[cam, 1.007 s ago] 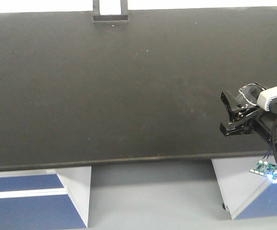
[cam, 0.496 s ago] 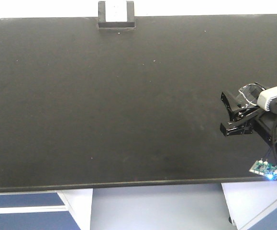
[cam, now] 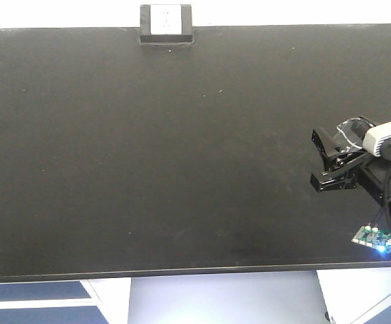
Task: Grab beaker and place in storage area
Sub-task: 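Turn and drive the base to the second black bench, then lower the held beaker onto the second bench with the right gripper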
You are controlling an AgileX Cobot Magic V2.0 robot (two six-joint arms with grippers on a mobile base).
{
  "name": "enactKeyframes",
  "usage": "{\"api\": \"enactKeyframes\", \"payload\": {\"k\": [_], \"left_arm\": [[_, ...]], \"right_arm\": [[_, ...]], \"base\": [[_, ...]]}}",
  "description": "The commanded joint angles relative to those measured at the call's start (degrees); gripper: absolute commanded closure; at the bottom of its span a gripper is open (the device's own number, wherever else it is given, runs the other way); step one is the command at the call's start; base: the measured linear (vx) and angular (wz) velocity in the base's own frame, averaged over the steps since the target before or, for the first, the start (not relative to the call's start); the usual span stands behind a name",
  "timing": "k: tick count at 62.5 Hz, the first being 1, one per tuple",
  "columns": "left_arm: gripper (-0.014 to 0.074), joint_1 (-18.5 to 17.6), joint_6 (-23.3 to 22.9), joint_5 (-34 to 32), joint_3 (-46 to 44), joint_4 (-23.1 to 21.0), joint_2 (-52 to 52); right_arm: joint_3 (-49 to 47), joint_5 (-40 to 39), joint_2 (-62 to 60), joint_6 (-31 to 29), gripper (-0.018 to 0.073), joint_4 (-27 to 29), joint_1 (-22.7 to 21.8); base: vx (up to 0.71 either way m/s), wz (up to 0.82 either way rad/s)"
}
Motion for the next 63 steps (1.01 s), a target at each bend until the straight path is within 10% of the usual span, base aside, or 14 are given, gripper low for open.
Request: {"api": "enactKeyframes", "payload": {"k": [1,36,63], "left_arm": [[0.0603,-0.01,-0.49,-4.90,-1.19,-0.06,-0.86],[0.0603,-0.01,-0.49,-4.90,-1.19,-0.06,-0.86],[0.0603,-0.01,-0.49,-4.90,-1.19,-0.06,-0.86]], "right_arm": [[-1.24,-5.27,-1.28,-0.16,0.0492,0.04,0.05],[-1.24,-7.27,1.36,-0.21,0.0498,-0.20,0.05],[-1.54,-30.89,24.43,-3.01,0.0568,-1.13,0.05]], "base": [[0.00,0.00],[0.00,0.00],[0.00,0.00]]}}
